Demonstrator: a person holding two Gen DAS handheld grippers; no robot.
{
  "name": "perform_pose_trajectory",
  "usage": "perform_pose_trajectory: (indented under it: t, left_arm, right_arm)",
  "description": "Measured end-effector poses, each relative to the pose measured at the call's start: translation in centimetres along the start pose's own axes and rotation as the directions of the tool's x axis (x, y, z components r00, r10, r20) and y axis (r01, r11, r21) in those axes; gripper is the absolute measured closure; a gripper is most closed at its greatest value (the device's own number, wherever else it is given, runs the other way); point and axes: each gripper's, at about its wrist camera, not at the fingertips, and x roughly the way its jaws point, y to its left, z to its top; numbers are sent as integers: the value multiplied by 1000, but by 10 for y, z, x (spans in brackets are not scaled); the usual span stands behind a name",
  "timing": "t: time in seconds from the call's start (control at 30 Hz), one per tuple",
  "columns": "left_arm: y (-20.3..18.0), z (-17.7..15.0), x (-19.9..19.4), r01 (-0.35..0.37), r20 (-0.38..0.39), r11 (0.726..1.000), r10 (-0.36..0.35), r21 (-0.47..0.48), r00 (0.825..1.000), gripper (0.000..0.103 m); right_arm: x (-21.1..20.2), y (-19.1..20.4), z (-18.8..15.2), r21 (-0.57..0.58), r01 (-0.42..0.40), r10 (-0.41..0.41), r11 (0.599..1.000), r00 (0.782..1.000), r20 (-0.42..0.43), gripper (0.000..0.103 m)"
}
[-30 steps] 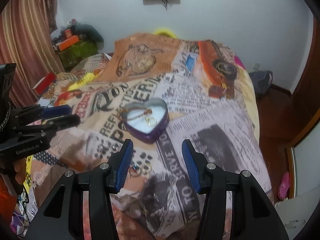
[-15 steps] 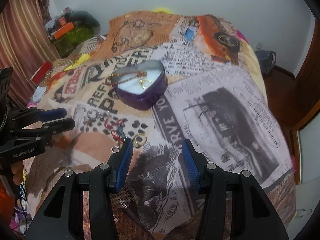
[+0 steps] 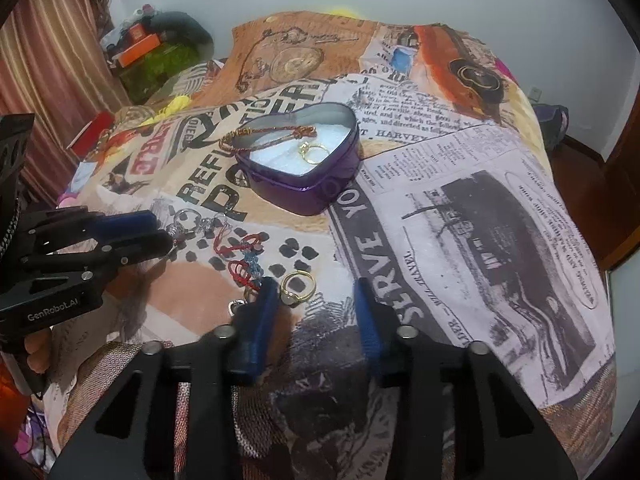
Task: Organize jewelry
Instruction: 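Grasp the silver pendant with the left tool while the right tool grasps a gold ring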
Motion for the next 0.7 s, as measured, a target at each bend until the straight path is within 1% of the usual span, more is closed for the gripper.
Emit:
perform_pose_trajectory:
  t: [0.17,0.23,0.33,0.4,0.5,0.7]
  left_arm:
    - [-5,2,5,2,-1,1000,-2,24,1000,74]
    - [-6,3,6,3,0,1000,-3,25,1000,75]
    - [-6,3,9,4,0,1000,-4,23,1000,80]
    - [-6,2,9,6,2,1000,-6,21,1000,81]
    - [-6,3,10,5,2,1000,-5,20,1000,88]
    - [-6,2,7,-4,12,1000,4,17,1000,88]
  right_arm:
    - [1,-1,1,8,-16,16,1000,1000,6,76]
    - [2,1,0,-5,-15,15,1000,1000,8,80]
    - [6,2,0,-17,-1,1,1000,1000,6,86]
    - [7,1,0,-18,-2,3,1000,1000,5,86]
    - [6,0,0,-15,-8,8,1000,1000,11,86]
    - [3,-2,0,1,-8,8,1000,1000,14,86]
